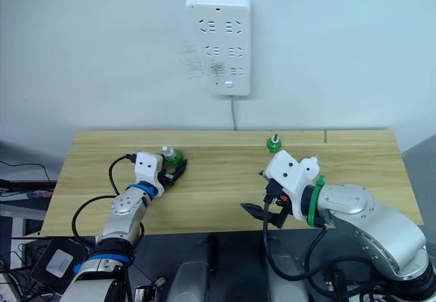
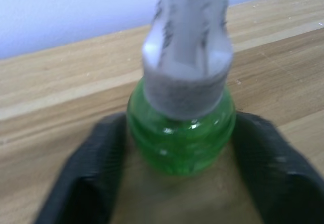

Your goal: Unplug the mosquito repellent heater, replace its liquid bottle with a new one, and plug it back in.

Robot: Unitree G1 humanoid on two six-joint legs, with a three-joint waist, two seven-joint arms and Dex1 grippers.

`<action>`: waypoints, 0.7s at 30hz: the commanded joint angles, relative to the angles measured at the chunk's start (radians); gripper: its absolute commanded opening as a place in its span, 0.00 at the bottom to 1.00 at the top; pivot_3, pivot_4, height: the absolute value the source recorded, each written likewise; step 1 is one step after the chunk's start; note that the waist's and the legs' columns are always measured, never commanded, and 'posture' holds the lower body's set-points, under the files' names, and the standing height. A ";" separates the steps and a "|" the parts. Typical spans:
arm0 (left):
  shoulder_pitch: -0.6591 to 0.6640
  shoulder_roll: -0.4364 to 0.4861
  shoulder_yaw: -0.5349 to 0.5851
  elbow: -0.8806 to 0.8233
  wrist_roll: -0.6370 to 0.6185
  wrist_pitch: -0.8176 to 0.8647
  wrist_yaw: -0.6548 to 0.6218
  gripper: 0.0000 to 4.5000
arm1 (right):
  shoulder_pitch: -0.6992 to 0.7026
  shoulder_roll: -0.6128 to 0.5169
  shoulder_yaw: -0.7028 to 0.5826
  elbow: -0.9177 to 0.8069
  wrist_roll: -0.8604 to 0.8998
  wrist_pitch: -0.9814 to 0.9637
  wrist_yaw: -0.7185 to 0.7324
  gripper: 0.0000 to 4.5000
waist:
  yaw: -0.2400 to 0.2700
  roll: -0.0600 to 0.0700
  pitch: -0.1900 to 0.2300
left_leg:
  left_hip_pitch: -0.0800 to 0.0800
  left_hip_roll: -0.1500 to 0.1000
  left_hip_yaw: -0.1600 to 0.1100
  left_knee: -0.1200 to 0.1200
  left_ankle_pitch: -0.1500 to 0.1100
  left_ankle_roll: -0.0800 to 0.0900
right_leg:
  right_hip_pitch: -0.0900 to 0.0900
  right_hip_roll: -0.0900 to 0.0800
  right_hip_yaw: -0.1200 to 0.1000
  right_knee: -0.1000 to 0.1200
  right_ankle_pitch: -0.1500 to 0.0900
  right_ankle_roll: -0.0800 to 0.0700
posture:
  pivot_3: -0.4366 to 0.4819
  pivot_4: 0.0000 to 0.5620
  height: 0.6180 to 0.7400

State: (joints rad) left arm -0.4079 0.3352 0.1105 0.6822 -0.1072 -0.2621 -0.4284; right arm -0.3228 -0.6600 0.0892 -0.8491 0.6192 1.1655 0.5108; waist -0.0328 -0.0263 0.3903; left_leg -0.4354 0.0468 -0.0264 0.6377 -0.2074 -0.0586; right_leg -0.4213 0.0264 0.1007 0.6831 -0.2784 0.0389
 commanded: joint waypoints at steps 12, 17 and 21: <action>0.107 0.180 -0.189 -0.639 -0.167 0.320 -0.465 0.49 | 0.036 0.036 -0.086 0.005 0.052 -0.125 0.008 1.00 | 0.005 -0.001 -0.007 | -0.003 -0.001 -0.004 -0.009 0.005 -0.008 | -0.002 -0.009 -0.005 -0.003 -0.001 0.001 | 0.46 0.52 1.00; -0.057 0.286 -0.291 -0.786 -0.301 0.586 -0.720 0.49 | -0.029 0.078 -0.093 0.015 0.126 -0.109 -0.005 1.00 | -0.001 -0.007 -0.027 | -0.005 -0.004 -0.005 -0.008 0.005 -0.008 | -0.002 -0.008 -0.007 -0.004 -0.001 0.001 | 0.43 0.41 1.00; -0.171 0.289 -0.341 -0.761 -0.299 0.637 -0.815 0.49 | -0.104 0.120 -0.032 0.057 0.097 -0.133 -0.033 1.00 | -0.018 -0.007 -0.063 | -0.006 -0.009 -0.006 -0.008 0.005 -0.008 | -0.003 -0.008 -0.009 -0.004 0.000 0.001 | 0.42 0.32 1.00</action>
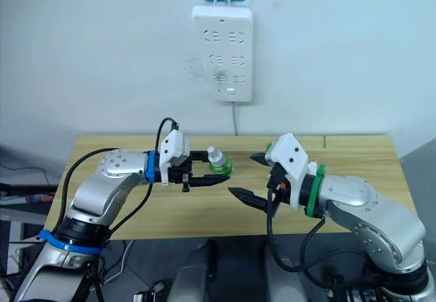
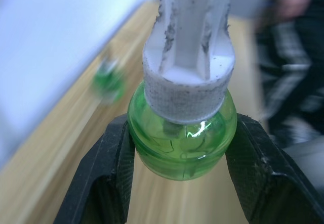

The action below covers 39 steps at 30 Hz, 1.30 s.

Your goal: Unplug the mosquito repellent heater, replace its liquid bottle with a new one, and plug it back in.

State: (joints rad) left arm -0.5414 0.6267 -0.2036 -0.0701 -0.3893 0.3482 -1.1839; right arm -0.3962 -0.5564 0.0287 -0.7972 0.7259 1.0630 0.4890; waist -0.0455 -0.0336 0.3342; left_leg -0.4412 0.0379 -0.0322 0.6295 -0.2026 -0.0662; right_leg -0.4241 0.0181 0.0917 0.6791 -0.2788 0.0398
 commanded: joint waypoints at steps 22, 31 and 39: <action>-0.136 -0.108 -0.031 0.143 0.058 -0.089 -0.099 0.49 | -0.142 0.045 0.206 0.167 -0.217 -0.181 0.029 0.24 | -0.015 -0.001 -0.064 | -0.001 -0.004 -0.007 0.003 0.000 0.004 | 0.001 -0.001 -0.004 0.004 0.003 -0.005 | 0.41 0.25 1.00; -0.110 -0.128 0.004 0.180 0.053 -0.097 -0.080 0.85 | -0.141 0.052 0.114 0.173 -0.181 -0.189 0.064 0.24 | -0.015 -0.001 -0.090 | -0.001 -0.005 -0.008 0.007 0.000 0.006 | 0.003 -0.002 -0.005 0.007 0.003 -0.006 | 0.42 0.23 1.00; -0.104 -0.174 0.053 0.114 -0.060 0.041 -0.040 0.93 | -0.125 0.052 0.082 0.160 -0.137 -0.174 0.077 0.24 | -0.018 -0.001 -0.102 | 0.000 -0.007 -0.009 0.016 0.002 0.011 | 0.004 -0.002 -0.004 0.018 0.003 -0.005 | 0.42 0.22 1.00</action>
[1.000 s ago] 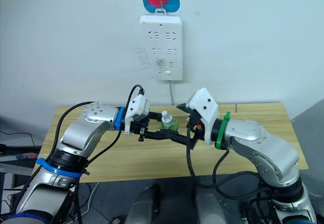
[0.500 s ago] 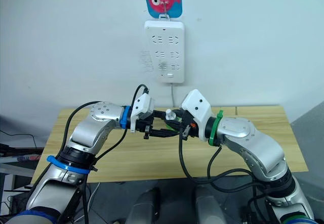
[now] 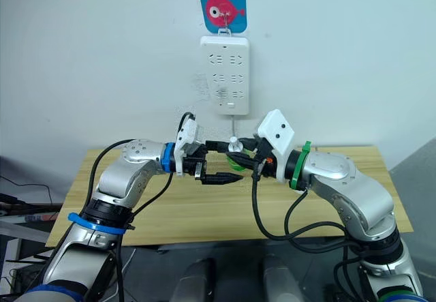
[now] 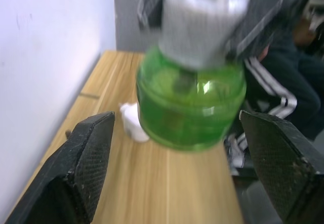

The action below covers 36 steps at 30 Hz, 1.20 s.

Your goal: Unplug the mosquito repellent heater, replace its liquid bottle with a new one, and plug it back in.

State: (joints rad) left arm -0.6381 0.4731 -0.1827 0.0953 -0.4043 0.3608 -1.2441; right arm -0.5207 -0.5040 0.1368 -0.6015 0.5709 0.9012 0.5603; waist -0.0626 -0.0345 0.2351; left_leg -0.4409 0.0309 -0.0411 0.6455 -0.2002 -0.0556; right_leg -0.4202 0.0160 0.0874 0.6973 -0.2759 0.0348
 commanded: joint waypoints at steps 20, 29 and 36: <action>0.034 0.072 -0.026 -0.147 -0.019 -0.013 -0.132 0.51 | -0.137 -0.180 0.107 0.197 0.012 -0.183 0.490 0.24 | -0.004 0.000 -0.015 | 0.007 -0.001 0.001 0.000 0.000 0.001 | 0.006 0.000 0.001 0.000 0.000 0.000 | 0.44 0.26 1.00; 0.051 0.078 -0.030 -0.172 -0.032 -0.002 -0.118 0.51 | -0.287 -0.211 0.105 0.324 0.048 -0.161 0.680 0.47 | 0.006 0.000 -0.015 | 0.009 0.000 -0.002 -0.001 0.000 0.001 | 0.009 0.000 -0.001 -0.001 0.000 0.000 | 0.44 0.28 1.00; 0.090 0.025 0.008 -0.140 -0.007 -0.030 0.028 0.51 | -0.071 -0.246 -0.176 0.057 0.107 -0.054 0.382 0.88 | 0.013 0.000 -0.015 | 0.008 -0.001 -0.003 0.000 0.000 0.001 | 0.010 -0.001 -0.002 -0.001 0.000 0.000 | 0.42 0.29 1.00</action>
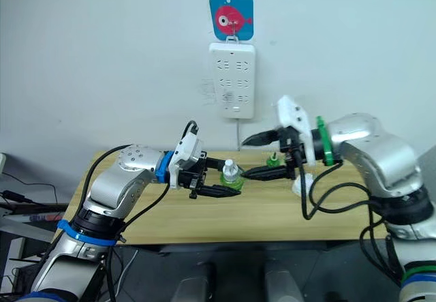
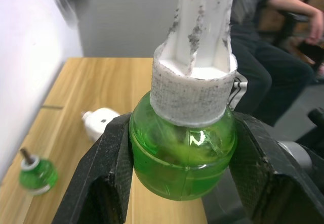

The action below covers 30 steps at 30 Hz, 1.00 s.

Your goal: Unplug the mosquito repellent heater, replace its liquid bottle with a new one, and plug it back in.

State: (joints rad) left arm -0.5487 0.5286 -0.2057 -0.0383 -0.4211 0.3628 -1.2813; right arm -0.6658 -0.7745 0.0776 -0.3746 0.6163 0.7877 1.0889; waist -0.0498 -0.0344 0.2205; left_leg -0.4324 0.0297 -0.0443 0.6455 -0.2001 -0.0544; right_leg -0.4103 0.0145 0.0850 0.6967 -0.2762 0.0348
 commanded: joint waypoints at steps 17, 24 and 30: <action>-0.012 -0.144 0.019 -0.017 0.048 -0.032 0.212 0.51 | 0.282 0.404 0.124 -0.334 -0.250 0.029 -0.779 0.69 | -0.029 0.001 -0.001 | 0.000 0.000 0.000 -0.001 0.000 0.000 | 0.000 0.001 0.001 0.000 -0.002 0.003 | 0.37 0.30 1.00; 0.006 -0.115 0.030 -0.084 0.022 0.035 0.195 0.51 | 0.274 0.335 0.096 -0.284 -0.153 -0.040 -0.560 0.25 | -0.032 0.001 -0.001 | 0.000 0.000 -0.001 -0.001 0.000 0.000 | 0.000 0.001 0.000 0.000 -0.002 0.003 | 0.41 0.30 1.00; 0.042 0.036 -0.009 -0.161 -0.030 0.078 -0.009 0.51 | 0.053 0.141 0.160 0.059 -0.123 -0.241 -0.007 0.25 | -0.034 0.001 0.000 | 0.002 0.000 0.000 -0.001 0.000 0.000 | 0.001 0.001 0.000 0.000 -0.003 0.004 | 0.43 0.31 1.00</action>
State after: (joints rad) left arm -0.5209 0.5182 -0.2106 -0.1599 -0.4236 0.4474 -1.2019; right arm -0.5688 -0.5945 0.2425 -0.4045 0.5083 0.6089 0.9511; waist -0.0834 -0.0335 0.2204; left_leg -0.4299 0.0301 -0.0451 0.6432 -0.2001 -0.0544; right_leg -0.4085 0.0163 0.0846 0.6957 -0.2790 0.0389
